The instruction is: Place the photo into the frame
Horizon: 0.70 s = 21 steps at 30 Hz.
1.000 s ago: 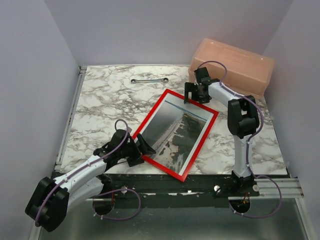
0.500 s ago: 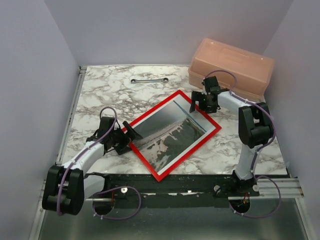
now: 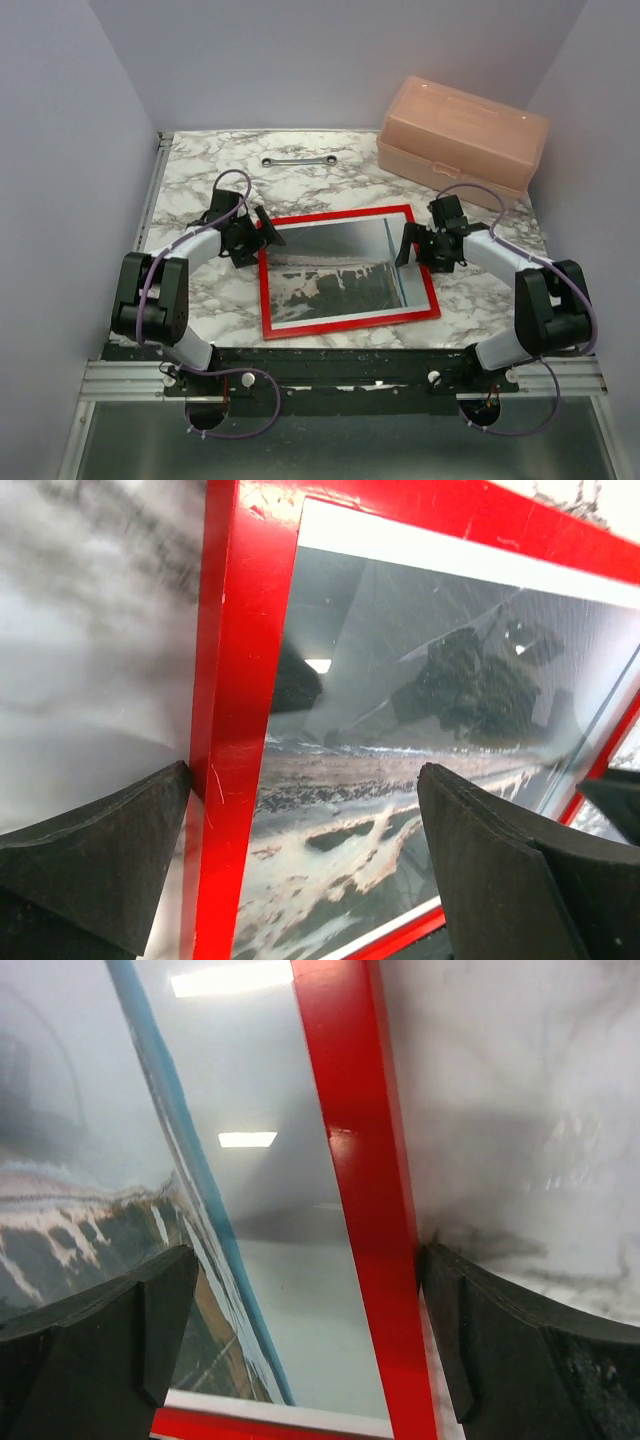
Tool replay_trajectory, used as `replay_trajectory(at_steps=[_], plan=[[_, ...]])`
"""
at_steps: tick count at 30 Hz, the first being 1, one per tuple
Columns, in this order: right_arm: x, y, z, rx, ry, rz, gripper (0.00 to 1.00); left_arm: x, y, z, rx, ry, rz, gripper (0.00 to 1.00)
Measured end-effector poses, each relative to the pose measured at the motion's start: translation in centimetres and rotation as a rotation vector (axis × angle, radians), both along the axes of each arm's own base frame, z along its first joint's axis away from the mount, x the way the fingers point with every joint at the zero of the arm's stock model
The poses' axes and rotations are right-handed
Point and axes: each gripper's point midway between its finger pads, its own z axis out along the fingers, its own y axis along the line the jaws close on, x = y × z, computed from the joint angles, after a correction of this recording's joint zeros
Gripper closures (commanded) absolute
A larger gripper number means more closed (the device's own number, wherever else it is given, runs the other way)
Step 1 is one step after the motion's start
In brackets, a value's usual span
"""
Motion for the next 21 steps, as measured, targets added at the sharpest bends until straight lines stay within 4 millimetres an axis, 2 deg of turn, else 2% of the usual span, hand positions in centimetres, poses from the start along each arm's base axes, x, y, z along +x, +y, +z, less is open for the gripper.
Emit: replay_trajectory(at_steps=[1, 5, 8, 17, 21], plan=[[-1.3, 0.0, 0.0, 0.018, 0.014, -0.011, 0.00, 0.8, -0.2, 0.0, 0.013, -0.008, -0.011, 0.04], [-3.6, 0.0, 0.1, 0.046, 0.042, -0.028, 0.00, 3.1, -0.9, 0.0, 0.057, -0.036, -0.046, 0.04], [-4.8, 0.0, 0.0, 0.050, 0.060, -0.038, 0.00, 3.9, -1.4, -0.1, 0.087, -0.056, -0.066, 0.03], [-5.4, -0.1, 0.2, 0.034, 0.076, -0.073, 0.00, 3.6, -1.3, -0.3, 0.158, -0.062, -0.061, 0.01], [-4.6, -0.2, 2.0, 0.026, 0.018, -0.091, 0.00, 1.9, -0.3, 0.3, 0.226, -0.023, -0.039, 0.01]])
